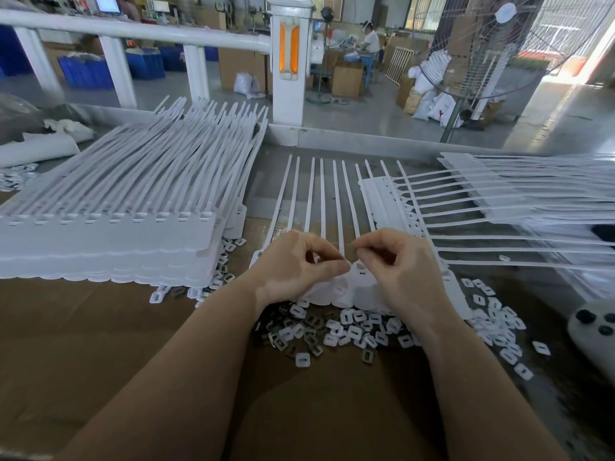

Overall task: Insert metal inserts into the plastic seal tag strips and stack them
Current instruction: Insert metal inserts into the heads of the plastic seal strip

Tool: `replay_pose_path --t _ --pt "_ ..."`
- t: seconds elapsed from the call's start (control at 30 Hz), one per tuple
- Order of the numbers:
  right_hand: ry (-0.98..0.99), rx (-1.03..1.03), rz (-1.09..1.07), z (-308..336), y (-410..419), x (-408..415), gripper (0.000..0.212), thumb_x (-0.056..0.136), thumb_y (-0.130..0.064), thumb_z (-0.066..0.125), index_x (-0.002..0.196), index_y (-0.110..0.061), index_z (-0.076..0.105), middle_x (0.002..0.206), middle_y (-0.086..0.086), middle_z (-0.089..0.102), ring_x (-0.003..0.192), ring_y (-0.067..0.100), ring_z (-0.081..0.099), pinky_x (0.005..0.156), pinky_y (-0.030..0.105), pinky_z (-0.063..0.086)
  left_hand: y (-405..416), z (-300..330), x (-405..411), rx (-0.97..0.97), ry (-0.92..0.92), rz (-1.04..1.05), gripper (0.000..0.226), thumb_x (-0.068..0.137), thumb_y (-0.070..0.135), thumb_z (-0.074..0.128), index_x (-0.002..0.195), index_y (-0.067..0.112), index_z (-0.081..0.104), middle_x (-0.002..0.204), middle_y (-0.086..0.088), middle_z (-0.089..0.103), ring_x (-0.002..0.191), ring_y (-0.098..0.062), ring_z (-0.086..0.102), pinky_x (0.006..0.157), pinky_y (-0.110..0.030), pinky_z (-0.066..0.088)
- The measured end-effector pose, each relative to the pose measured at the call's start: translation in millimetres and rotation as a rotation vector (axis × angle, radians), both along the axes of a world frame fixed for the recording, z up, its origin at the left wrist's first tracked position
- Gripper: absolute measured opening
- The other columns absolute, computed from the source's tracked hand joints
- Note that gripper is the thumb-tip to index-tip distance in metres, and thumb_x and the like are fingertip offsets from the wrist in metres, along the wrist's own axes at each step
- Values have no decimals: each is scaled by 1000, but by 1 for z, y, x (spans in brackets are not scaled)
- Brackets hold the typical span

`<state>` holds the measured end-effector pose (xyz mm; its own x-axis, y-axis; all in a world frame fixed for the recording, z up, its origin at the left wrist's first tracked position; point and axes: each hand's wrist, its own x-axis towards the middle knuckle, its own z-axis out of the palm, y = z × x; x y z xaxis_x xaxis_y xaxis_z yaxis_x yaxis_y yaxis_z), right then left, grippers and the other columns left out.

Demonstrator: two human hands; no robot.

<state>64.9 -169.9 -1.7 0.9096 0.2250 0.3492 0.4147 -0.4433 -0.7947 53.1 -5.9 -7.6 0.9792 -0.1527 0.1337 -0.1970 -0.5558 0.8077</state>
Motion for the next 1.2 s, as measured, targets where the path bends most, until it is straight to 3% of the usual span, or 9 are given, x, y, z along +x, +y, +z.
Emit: replay_pose_path --t 0.13,0.23,0.37,0.5,0.6,0.73,1.03,1.2 --pt "11 80 97 4 1 -4 21 81 -4 67 80 -24 71 72 -12 69 73 -2 64 66 8 47 1 1 0 -113 -6 40 14 82 28 68 91 18 74 78 9 69 66 2 56 61 -6 40" --pt "17 91 104 5 2 -4 24 80 -3 68 78 -26 71 72 -12 70 71 -2 64 66 8 47 2 3 -1 -171 18 50 11 82 24 68 90 18 73 82 2 70 76 -9 61 71 -16 45" --pt "17 101 102 4 2 -4 25 77 0 69 74 -24 71 69 -10 69 68 -3 63 63 7 45 2 3 -1 -170 10 51 7 81 22 70 84 17 73 67 12 63 59 5 51 58 -7 38" --pt "59 167 107 3 2 -3 19 77 2 69 86 -15 69 78 -3 70 75 4 65 68 11 48 2 4 -3 -200 40 47 10 82 24 68 83 15 72 68 3 62 58 1 49 56 -9 37" --pt "54 192 82 3 1 -1 18 79 2 67 89 -13 68 81 0 70 77 5 64 67 11 48 2 4 -3 -212 58 60 9 83 25 67 83 18 72 80 -4 68 68 -6 56 66 -14 42" --pt "-2 132 44 1 3 -1 16 81 2 66 87 -13 69 80 0 69 73 5 60 63 8 45 3 3 -3 -225 83 77 12 84 25 65 86 16 72 89 -8 70 88 -23 62 83 -31 47" --pt "-37 72 23 0 5 -2 8 83 -5 67 85 -12 71 76 -5 68 71 2 60 62 6 42 1 5 -4 -210 80 87 12 87 24 62 87 17 71 88 -4 70 89 -19 62 83 -25 45" --pt "25 150 64 2 5 -2 10 83 -2 66 87 -9 71 79 -2 69 72 0 63 65 7 45 1 5 -4 -189 52 56 10 86 26 63 82 20 70 78 0 65 70 -5 53 69 -16 41"
